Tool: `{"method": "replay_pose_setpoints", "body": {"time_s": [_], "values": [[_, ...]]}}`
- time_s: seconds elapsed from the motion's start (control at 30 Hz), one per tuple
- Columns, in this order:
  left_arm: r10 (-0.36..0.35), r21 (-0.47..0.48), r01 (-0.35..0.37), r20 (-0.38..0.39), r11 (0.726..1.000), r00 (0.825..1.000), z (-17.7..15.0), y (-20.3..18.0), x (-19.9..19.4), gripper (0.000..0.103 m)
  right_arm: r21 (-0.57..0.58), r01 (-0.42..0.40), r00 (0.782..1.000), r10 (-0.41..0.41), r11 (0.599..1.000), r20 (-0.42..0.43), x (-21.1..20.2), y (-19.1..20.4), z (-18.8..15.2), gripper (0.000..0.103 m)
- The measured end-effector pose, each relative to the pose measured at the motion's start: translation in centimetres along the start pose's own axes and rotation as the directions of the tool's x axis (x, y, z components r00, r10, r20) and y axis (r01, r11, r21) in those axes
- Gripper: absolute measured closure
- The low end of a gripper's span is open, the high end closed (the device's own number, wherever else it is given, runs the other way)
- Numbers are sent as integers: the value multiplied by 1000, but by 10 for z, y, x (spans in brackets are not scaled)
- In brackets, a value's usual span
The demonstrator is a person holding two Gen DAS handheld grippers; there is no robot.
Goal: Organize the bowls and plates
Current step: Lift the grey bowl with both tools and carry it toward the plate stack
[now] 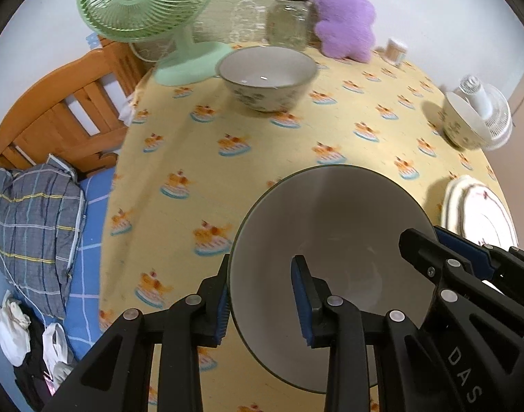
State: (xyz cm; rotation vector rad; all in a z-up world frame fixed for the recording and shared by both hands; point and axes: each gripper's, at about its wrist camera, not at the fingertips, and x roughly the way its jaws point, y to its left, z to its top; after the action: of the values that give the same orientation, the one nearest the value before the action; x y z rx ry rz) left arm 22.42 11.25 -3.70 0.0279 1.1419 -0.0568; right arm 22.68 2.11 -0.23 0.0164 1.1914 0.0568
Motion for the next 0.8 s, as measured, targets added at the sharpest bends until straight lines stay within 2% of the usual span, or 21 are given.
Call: {"method": "replay_pose_setpoints", "body": {"time_s": [0.4,0.8], "values": [[-21,38,22,-47,999,999,-24,-49,-2,73,36,24,999,-23,999,-30,-11,-47,-30,80],[2,9,-1,-81,1000,997,-35,-63,7,73,6,2,997,-1,1000,-80,2,-63,-38,80]]}}
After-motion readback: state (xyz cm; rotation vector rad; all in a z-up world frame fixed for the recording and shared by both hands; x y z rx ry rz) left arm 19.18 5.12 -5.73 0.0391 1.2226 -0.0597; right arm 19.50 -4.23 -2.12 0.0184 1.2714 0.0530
